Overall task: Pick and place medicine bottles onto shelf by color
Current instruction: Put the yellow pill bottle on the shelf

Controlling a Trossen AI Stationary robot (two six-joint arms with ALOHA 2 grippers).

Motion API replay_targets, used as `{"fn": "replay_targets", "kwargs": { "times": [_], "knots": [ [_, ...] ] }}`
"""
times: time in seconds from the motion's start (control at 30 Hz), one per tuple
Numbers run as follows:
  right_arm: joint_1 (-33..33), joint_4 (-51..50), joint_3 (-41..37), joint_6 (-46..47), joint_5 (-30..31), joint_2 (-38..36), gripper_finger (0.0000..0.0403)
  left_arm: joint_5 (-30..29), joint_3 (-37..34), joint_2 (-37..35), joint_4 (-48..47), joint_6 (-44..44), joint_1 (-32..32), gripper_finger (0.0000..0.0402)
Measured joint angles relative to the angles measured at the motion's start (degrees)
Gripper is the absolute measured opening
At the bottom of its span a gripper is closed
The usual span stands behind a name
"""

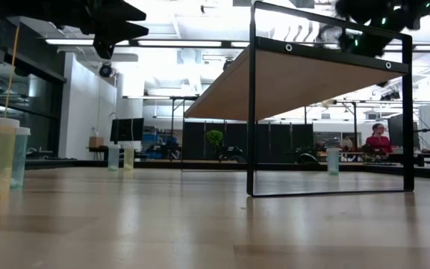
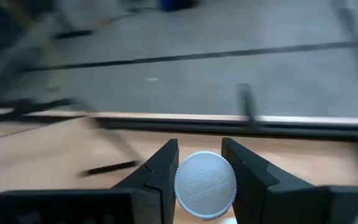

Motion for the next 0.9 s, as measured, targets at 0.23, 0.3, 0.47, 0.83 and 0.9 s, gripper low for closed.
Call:
{"fn": "replay_targets", "kwargs": {
  "times": [0.23,0.3,0.47,0.83,0.9],
  "knots": [
    [10.63,0.19,10.24,-7.11,0.30,9.66,0.0100,-0.06,0.00,0.00,0.02,-0.04,0.00,0.0159],
    [12.53,0.12,14.02,-10.07,1.38,14.25,0.0100,-0.07,0.00,0.00,0.04,-0.02,0.00,0.0159],
    [14.13,-2.22,23.98,-15.73,2.27,24.85,0.0100,-0.15,0.00,0.00,0.06,-0.02,0.00,0.0159],
    [12.60,-4.25,35.97,-19.13,2.40,40.07,0.0100,-0.15,0.00,0.00,0.08,-0.12,0.00,0.0159],
    [12.22,-4.41,36.41,-18.90,2.38,41.83,0.0100,0.00,0.00,0.00,0.07,-0.13,0.00,0.0159]
  ]
}}
